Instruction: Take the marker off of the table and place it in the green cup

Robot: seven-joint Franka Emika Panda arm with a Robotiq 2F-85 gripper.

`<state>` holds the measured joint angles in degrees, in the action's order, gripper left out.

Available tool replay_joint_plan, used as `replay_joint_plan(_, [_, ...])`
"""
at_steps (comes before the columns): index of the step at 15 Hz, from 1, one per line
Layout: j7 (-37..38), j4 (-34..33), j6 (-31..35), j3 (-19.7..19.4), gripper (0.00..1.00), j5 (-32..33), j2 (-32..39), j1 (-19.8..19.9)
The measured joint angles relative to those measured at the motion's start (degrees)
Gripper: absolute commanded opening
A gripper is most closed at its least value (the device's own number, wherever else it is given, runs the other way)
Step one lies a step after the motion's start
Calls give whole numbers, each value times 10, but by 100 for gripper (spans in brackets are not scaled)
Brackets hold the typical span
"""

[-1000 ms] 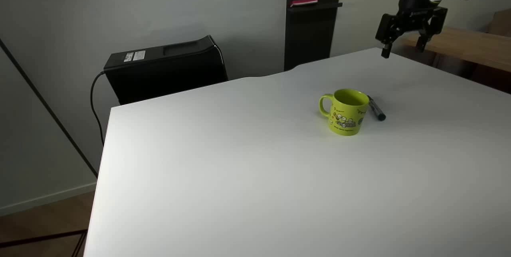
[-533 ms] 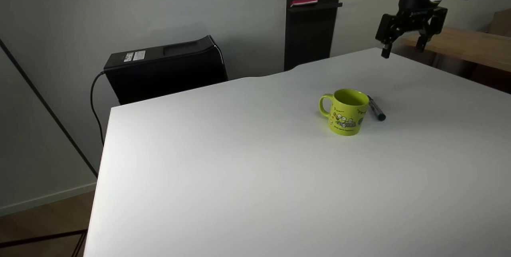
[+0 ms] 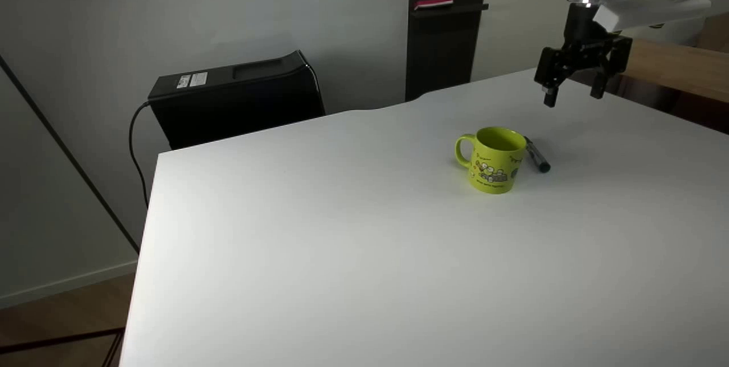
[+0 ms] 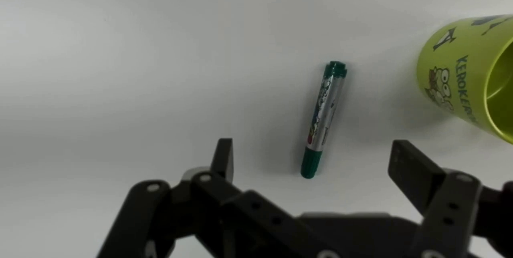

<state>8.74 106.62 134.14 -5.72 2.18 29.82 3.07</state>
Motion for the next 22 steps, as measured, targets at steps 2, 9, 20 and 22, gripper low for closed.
replay_joint_plan(2, [0, -2, 0, -1, 100, 0, 11, 0])
replay_joint_plan(9, [0, -9, 5, 0, 100, -7, 47, 3])
replay_joint_plan(20, [0, -10, 115, 1, 100, -40, 101, 4])
replay_joint_plan(22, [0, -10, 141, 1, 100, -42, 110, 4])
